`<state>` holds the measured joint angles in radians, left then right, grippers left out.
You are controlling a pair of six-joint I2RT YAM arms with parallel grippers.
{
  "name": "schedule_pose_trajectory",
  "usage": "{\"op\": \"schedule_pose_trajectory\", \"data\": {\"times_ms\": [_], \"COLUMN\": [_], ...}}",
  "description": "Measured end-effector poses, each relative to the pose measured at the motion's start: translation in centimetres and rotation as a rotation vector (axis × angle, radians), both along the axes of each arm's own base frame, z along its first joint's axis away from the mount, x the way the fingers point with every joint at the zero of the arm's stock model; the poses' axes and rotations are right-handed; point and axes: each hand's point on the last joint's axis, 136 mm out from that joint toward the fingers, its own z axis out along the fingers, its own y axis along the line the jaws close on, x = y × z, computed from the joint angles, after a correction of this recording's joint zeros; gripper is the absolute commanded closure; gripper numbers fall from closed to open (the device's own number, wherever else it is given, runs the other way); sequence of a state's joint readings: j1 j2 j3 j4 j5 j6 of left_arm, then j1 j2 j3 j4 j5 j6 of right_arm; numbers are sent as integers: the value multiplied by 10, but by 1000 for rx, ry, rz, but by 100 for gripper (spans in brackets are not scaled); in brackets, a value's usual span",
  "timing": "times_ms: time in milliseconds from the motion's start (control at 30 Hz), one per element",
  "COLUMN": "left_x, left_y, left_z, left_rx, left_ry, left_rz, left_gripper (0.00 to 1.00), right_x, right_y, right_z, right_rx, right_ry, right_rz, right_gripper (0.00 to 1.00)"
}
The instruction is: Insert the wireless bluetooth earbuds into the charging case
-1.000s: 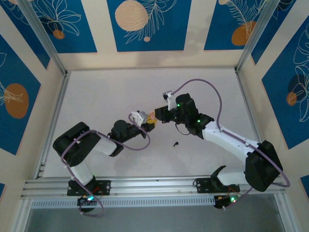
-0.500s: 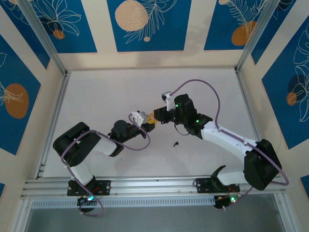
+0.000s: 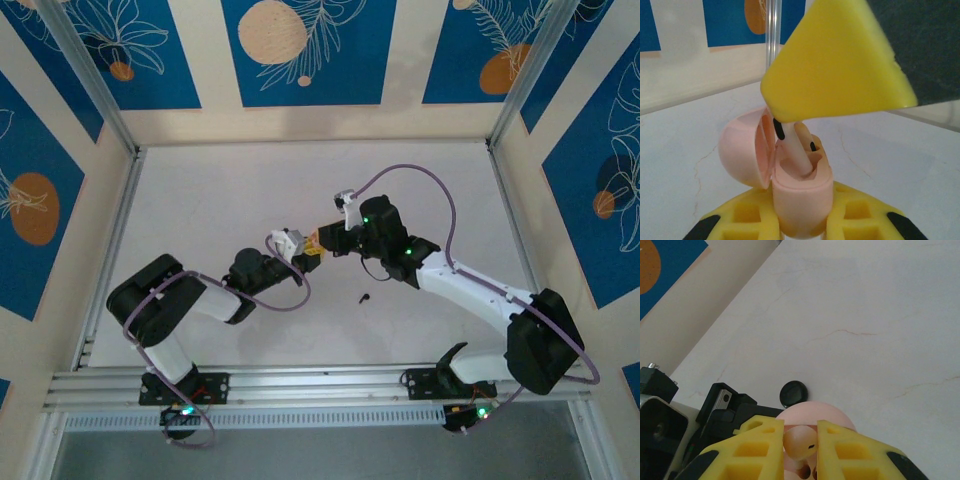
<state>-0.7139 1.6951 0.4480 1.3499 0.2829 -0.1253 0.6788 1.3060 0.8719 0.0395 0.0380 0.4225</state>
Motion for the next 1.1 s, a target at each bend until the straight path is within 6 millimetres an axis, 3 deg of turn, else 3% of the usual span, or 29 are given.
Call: {"op": "schedule_pose_trajectory", "data": {"times_ms": [533,1100], "left_x": [0,-3], "left_y": [0,0], "left_z": [3,7], "left_rx": [-3,-3], "left_ry": [-4,-5], "left_rz": [0,-6], "left_gripper": [95,94], "right_x": [-1,-6], "right_y": [-2,-6], "right_z": [-1,1], "right_rx": [-20,-22], "right_ry": [-14,-33], "right_rz": [3,10], "right_gripper": [80,64]}}
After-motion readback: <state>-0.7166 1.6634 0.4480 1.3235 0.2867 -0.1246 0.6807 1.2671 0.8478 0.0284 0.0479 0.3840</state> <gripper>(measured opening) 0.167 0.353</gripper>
